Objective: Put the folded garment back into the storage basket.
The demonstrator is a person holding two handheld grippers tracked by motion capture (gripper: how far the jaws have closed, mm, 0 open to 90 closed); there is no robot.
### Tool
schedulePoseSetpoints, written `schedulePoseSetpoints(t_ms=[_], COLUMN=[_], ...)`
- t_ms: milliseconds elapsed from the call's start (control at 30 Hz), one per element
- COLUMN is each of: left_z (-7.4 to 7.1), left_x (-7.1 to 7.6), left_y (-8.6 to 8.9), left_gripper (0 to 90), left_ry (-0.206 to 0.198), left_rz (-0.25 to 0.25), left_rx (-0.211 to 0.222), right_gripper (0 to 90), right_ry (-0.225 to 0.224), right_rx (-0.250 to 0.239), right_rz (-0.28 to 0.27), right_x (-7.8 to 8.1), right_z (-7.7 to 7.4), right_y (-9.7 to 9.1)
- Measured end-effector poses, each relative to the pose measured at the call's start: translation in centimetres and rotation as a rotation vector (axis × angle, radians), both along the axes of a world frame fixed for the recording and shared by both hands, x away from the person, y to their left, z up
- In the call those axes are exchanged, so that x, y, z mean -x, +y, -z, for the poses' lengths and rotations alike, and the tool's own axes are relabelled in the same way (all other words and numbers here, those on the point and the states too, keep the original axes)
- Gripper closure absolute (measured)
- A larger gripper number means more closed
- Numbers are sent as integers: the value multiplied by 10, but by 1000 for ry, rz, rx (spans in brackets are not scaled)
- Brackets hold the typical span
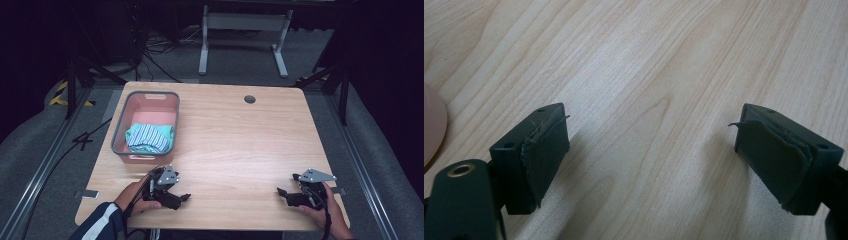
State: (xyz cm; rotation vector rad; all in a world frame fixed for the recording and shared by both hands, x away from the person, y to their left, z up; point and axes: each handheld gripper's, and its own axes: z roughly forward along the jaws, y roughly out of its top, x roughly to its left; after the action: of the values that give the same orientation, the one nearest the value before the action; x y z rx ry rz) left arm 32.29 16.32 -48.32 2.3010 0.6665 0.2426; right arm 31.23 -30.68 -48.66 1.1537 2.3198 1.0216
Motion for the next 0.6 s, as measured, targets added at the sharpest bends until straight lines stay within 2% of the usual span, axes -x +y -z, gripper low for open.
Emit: schedulePoseSetpoints(t_ms=[600], left_z=[0], left_x=[-1], left_y=[-1], left_gripper=[127], left_ry=[1], left_rz=[3], left_rx=[-6], right_gripper=[170], right_ry=[0], right_rx=[0], right_rz=[-2], right_x=[0], right_z=[0], right_y=[0])
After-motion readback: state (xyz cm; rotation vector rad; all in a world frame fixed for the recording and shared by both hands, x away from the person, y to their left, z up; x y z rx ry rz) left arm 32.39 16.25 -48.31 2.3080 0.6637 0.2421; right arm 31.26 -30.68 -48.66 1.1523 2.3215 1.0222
